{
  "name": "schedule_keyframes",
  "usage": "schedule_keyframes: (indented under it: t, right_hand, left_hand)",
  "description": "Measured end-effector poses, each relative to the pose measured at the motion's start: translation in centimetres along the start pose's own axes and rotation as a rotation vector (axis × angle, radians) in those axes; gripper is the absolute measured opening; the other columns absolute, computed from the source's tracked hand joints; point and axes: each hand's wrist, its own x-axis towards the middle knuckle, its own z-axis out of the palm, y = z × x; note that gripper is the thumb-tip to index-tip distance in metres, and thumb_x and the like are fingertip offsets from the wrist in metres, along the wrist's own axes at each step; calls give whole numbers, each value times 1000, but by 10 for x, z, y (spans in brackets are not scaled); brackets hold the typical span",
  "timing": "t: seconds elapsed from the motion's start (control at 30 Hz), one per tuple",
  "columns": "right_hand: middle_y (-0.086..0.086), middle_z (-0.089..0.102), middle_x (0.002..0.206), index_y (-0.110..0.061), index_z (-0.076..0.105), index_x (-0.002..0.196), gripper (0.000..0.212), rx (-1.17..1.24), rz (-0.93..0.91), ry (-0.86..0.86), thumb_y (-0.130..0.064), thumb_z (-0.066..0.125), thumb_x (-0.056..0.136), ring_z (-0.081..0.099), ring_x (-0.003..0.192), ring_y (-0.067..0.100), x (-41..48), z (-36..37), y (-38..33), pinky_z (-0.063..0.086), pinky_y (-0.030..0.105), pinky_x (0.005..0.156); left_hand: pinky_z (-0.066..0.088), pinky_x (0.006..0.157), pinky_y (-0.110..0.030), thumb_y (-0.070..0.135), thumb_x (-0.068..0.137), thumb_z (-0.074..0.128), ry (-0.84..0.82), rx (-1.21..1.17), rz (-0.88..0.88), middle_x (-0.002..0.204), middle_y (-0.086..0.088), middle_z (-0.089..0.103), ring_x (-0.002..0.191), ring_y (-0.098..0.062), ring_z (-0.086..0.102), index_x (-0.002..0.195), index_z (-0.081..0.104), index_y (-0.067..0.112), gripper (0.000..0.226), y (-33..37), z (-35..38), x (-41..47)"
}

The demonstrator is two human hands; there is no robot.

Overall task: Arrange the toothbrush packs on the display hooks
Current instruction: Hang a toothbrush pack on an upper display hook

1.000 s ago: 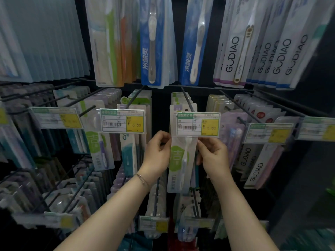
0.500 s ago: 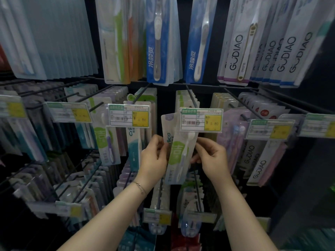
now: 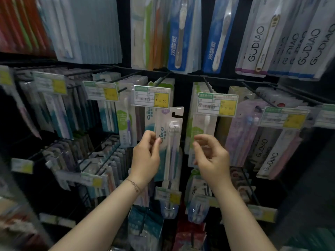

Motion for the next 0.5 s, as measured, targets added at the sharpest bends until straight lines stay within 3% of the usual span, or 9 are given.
schedule_keyframes:
  t: [0.13, 0.27, 0.4, 0.5]
  right_hand:
    - [-8, 62, 100, -29, 54, 118, 26, -55, 132, -156, -24, 60, 93, 63, 57, 17, -2, 28, -8, 56, 30, 56]
    - [-2, 66, 90, -24, 60, 99, 6, 59, 228, -198, -23, 55, 96, 62, 50, 20, -3, 56, -10, 53, 35, 51]
    - [13, 61, 72, -10, 58, 87, 19, 48, 243, -157, -22, 50, 99, 63, 50, 27, -8, 102, -16, 49, 34, 49]
    - [18, 59, 68, -9, 58, 85, 18, 75, 261, -109, -19, 50, 99, 60, 49, 29, -14, 139, -28, 47, 33, 48]
  left_hand:
    - [35, 49, -15, 18, 99, 49, -38, -67, -1, 62, 7, 49, 49, -2, 43, 90, 49, 16, 9, -7, -15, 1]
    - [44, 54, -31, 20, 98, 50, -98, -149, -26, 64, 7, 52, 55, -10, 50, 88, 47, 24, 11, -17, -33, 8]
    - [44, 58, -25, 20, 98, 51, -114, -148, -21, 68, 10, 54, 58, -5, 53, 87, 48, 25, 12, -34, -70, 18]
    - [46, 55, -39, 22, 98, 50, -132, -127, -12, 69, -3, 56, 58, -19, 53, 89, 49, 21, 9, -49, -102, 24]
